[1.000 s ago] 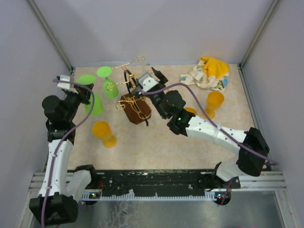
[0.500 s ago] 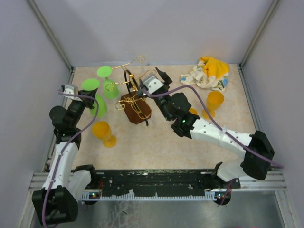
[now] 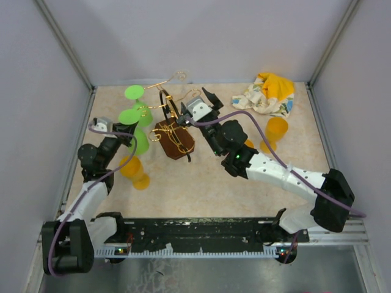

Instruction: Place the wine glass upside down on the wine glass rack

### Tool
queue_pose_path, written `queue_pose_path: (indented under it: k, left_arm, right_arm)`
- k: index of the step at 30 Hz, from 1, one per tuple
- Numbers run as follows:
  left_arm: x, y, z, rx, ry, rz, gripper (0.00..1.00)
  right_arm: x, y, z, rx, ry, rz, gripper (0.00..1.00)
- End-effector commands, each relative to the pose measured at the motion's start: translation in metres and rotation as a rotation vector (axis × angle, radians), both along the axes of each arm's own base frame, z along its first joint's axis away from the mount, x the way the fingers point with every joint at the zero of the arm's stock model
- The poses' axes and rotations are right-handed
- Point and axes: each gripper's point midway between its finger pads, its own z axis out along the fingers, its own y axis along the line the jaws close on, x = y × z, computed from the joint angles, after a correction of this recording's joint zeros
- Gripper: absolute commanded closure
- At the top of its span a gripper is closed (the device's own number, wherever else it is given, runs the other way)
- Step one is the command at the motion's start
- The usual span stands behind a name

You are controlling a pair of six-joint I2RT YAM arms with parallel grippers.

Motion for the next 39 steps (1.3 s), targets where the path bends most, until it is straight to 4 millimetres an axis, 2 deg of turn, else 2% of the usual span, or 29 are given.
queue_pose_path:
  k: [1,8,19,32,39]
  left_arm:
    - [-0.005,-0.019,0.01,0.029,-0.102,-0.052,1.0]
    - [-0.006,-0.038,0.0,0.043,-0.11,-0.094,1.0]
    - [0.014,-0.058,0.002,0.029,-0.13,-0.135,1.0]
    - [0.038,-0.055,0.006,-0.004,-0.163,-0.097,0.99]
    - [0.047,-0.047,0.002,-0.036,-0.159,-0.041,0.86]
  right_arm:
    - [-0.003,-0.007,0.019,0.049,-0.034,0.004,0.22]
    - [0.0,-0.005,0.014,0.035,-0.025,-0.002,0.21]
    - [0.006,-0.006,0.01,0.018,-0.017,-0.016,0.21]
    - [0.015,-0.005,0.004,0.003,-0.002,-0.025,0.2]
    - [0.017,-0.001,0.001,-0.004,0.006,-0.022,0.2]
